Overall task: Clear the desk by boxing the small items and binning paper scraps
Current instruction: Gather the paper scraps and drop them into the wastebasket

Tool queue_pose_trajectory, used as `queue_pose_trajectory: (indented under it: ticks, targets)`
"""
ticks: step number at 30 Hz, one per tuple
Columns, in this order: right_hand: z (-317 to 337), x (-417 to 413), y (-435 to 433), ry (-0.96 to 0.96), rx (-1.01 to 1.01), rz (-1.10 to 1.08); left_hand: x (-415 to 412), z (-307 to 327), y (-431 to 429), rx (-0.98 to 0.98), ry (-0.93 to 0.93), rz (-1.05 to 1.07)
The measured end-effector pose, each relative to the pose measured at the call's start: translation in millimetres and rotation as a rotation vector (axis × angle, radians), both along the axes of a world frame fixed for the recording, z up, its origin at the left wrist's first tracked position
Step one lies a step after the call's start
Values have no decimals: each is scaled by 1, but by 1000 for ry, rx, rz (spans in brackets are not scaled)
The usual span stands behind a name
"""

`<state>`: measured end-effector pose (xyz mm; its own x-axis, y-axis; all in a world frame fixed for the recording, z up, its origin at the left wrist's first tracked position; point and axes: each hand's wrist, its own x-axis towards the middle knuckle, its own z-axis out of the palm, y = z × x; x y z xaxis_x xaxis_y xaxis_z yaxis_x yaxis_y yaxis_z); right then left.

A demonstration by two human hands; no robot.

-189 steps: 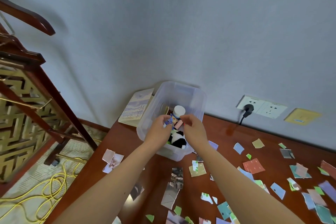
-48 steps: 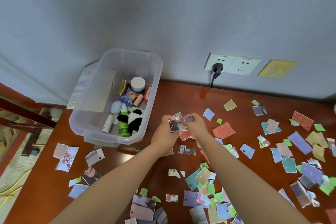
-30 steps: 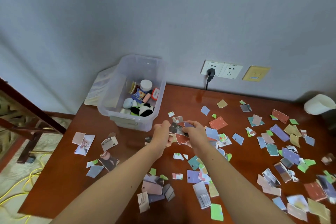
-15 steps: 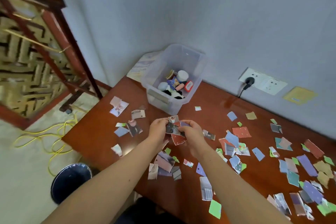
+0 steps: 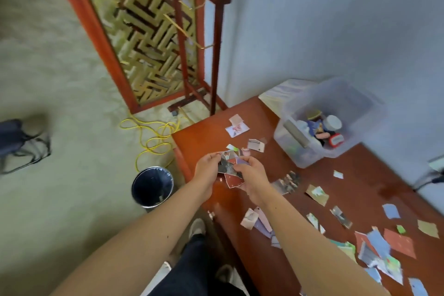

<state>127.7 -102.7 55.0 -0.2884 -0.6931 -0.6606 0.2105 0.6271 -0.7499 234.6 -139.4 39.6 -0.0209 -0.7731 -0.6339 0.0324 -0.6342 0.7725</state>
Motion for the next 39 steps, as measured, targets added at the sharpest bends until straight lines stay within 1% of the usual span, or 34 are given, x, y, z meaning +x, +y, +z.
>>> queue_pose_trajectory:
  ticks: [3, 7, 10, 17, 23, 27, 30, 34, 37, 39]
  targets:
    - [-4, 30, -24, -4, 13, 100, 36, -7, -10, -23, 8, 68]
    - [-14, 77, -61, -15, 50, 182, 85, -20, -30, -14, 2, 158]
    - [-28, 111, -86, -38, 68, 243, 118, -39, -45, 31, 22, 238]
    - [-85, 178, -135, 19, 183, 390, 179, -105, -80, 184, -1, 382]
    - [-174, 227, -176, 64, 255, 480, 220, -184, -117, 266, -63, 397]
    - [-254, 253, -197, 116, 308, 510, 243, -258, -133, 366, -80, 421]
    - [-312, 267, -205, 124, 360, 504, 258, -313, -140, 431, -50, 441]
    - [-377, 276, -213, 45, 423, 436, 272, -377, -148, 488, 5, 472]
    - [-408, 278, -215, -100, 496, 384, 280, -408, -151, 485, 41, 392]
    - [-423, 276, -211, -121, 534, 388, 284, -418, -151, 467, 4, 375]
